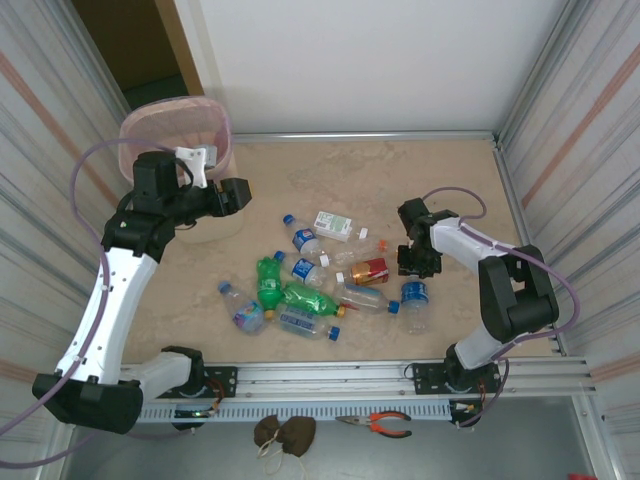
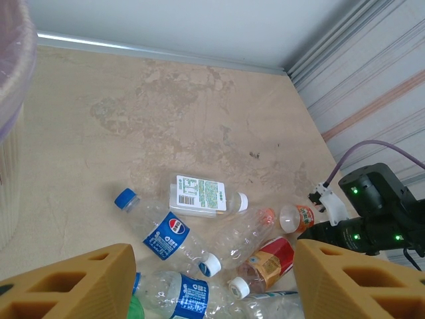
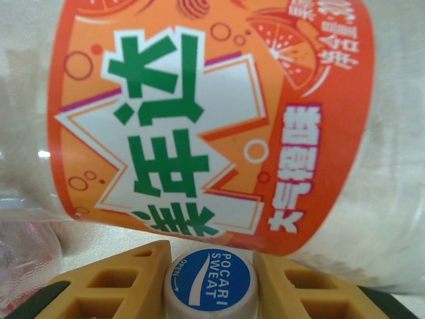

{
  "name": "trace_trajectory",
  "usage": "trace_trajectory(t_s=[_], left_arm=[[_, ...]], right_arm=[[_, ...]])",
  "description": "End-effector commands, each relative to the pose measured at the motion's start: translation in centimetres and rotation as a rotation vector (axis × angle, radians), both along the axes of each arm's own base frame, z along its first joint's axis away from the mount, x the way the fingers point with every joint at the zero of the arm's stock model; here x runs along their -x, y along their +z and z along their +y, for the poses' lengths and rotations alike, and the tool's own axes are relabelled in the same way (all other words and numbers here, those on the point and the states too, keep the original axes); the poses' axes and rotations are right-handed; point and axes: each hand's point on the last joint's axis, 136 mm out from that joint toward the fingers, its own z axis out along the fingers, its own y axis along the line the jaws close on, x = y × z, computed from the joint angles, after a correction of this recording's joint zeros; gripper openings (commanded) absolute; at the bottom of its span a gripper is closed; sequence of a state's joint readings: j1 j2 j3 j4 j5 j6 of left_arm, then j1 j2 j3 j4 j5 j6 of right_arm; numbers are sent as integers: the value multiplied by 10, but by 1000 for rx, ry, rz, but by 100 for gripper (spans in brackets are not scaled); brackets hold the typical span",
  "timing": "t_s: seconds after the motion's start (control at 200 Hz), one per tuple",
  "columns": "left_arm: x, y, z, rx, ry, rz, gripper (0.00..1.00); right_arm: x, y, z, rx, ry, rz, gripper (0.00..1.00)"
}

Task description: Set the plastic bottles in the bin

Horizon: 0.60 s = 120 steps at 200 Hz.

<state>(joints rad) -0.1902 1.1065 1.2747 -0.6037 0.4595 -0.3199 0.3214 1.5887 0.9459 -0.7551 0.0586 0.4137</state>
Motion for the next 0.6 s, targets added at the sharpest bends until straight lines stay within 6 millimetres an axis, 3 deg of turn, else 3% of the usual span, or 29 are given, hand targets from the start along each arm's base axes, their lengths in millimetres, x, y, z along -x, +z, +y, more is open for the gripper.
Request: trace_trajectory(t_s=[0.0,0.24,0.416,0.596], left_arm=[[6,15,0,15,5,-41,64],[9,22,-6,36,-23,-81,64],[11,27,-20,45,-72,-116,64],[18,36,-50,81,-184,-188,66]], right_arm=[[2,11,-6,35,5,-24,31],[-1,51,-9,46,-5,-121,29],[-14,105,0,-42,-11,-277,29],[-30,173,30,-249,34,-504,28]])
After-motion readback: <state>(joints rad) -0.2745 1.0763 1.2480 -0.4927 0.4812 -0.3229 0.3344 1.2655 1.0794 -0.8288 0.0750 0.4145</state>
